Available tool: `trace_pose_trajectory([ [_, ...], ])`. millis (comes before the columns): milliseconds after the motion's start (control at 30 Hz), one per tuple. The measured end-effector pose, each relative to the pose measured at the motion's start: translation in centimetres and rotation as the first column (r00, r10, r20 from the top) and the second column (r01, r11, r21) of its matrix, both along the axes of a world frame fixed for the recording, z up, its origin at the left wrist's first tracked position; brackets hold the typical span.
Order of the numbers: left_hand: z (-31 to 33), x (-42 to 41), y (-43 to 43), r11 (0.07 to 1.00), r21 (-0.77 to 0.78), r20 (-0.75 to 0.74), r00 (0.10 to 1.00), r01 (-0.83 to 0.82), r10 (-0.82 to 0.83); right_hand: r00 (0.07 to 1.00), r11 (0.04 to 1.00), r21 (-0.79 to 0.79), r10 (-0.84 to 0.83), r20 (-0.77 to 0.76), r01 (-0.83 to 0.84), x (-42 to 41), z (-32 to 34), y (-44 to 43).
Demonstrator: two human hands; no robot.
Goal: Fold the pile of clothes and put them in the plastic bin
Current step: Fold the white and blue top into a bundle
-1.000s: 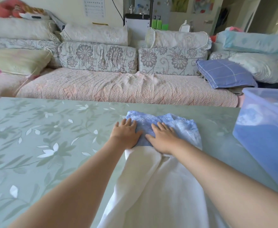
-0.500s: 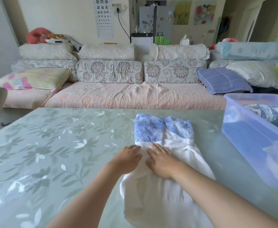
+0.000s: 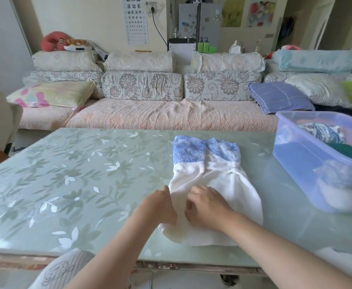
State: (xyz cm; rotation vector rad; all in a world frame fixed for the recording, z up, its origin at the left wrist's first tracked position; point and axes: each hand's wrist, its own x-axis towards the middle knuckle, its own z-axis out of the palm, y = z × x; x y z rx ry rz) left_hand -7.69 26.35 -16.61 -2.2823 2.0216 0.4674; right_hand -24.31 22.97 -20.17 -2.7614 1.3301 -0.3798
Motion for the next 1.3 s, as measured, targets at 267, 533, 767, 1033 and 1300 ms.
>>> trace_pose_trajectory([
  [267,2.2,0.3,0.4,0.986,-0.15,-0.281,0.959,-0.07,0.026,0.948,0.957,0.082,0.288,-0.134,-0.279,0.4,-1.9,3.3],
  [533,1.7,1.8,1.2,0.987,-0.16,-0.376,0.926,-0.026,-0.036,0.884,0.754,0.604,-0.068,0.463,-0.258,-0.2,-0.6,3.9],
  [767,0.1,2.5,3.0,0.969,-0.24,-0.088,0.993,0.053,-0.076,0.744,0.661,0.732,-0.405,0.532,-0.163,2.0,-0.2,4.7],
  [1033,-1.2,2.6,4.7,0.96,-0.28,0.056,0.998,-0.014,0.031,0.996,0.963,0.27,-0.027,0.088,0.002,1.5,-0.8,3.5],
  [1300,-2.0,2.8,4.6,0.945,-0.293,0.129,0.985,0.147,-0.113,0.999,0.944,0.328,0.017,0.041,-0.03,1.0,-0.4,3.4],
])
